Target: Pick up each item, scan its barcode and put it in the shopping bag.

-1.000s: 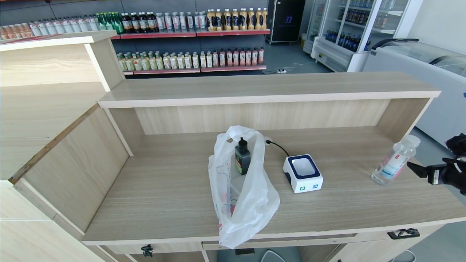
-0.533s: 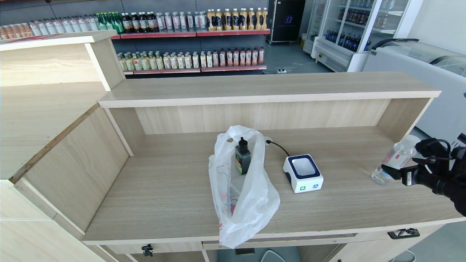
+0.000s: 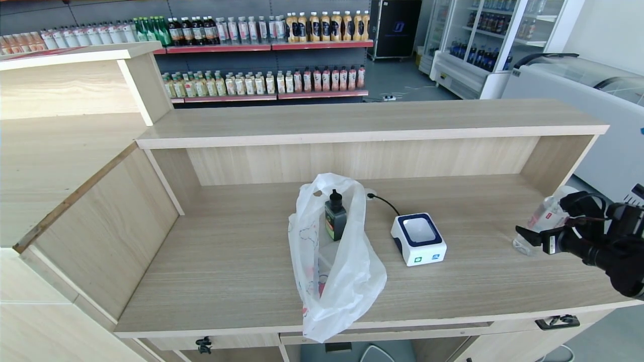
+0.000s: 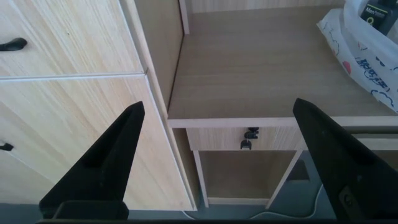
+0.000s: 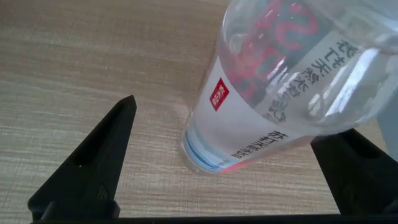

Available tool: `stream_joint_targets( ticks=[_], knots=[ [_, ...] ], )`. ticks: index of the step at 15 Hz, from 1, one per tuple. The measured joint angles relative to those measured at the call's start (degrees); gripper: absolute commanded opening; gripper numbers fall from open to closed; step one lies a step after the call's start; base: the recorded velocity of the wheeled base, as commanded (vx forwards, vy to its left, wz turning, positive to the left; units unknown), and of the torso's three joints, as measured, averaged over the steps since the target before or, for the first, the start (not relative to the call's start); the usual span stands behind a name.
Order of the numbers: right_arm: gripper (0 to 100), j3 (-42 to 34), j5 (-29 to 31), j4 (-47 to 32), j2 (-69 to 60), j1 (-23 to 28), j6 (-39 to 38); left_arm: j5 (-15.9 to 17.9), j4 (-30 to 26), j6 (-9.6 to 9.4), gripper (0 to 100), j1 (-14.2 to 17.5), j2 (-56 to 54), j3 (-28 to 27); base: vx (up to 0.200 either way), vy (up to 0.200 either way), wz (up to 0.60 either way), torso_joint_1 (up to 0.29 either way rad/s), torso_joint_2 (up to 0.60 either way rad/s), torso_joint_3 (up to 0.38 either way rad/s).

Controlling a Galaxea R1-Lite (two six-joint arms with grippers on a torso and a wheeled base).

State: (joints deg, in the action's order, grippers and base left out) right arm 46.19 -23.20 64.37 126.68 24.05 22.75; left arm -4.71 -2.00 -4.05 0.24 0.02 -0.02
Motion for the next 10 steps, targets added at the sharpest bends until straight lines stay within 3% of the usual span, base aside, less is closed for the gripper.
stream_joint_targets(
  ticks=[10],
  knots=[
    [100,3.15,0.00,1.18,3.25,-2.39,-0.34,-0.02,-0.02,0.00,100,0.00,0.00,0.02,0.000,0.000,0.00,0.000,0.00,0.000]
  ],
)
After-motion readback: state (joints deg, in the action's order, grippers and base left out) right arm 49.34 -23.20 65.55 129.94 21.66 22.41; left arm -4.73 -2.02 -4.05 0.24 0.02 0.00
